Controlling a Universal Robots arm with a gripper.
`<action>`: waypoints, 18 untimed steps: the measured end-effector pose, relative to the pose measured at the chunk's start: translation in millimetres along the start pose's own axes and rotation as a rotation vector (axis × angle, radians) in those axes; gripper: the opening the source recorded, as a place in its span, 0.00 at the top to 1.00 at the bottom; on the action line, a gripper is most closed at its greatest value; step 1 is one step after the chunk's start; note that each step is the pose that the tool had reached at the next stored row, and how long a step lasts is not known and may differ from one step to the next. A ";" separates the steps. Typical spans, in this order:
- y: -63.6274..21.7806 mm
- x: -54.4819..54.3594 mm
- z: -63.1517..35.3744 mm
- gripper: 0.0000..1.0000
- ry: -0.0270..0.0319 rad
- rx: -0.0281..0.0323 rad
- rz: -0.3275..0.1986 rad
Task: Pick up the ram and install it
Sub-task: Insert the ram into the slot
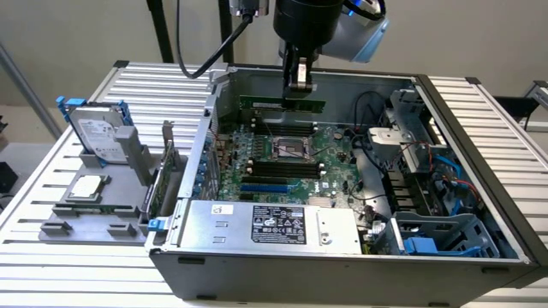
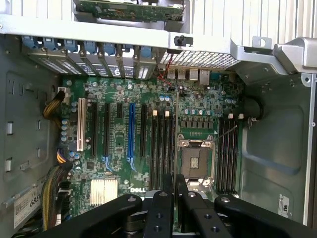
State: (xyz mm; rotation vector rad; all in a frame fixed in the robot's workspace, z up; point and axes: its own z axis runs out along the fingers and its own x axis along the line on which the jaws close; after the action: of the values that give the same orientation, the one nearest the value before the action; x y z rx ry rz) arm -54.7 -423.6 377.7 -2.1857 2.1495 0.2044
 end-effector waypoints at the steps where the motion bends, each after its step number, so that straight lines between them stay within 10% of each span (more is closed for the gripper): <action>1: 0.0 0.0 0.0 0.86 0.0000 0.0000 0.000; 18: -1.2 3.5 25.8 0.86 0.0142 0.0014 0.000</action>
State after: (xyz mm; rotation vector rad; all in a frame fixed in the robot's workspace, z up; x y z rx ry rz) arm -54.6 -423.4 351.7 -2.1928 2.1567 0.1879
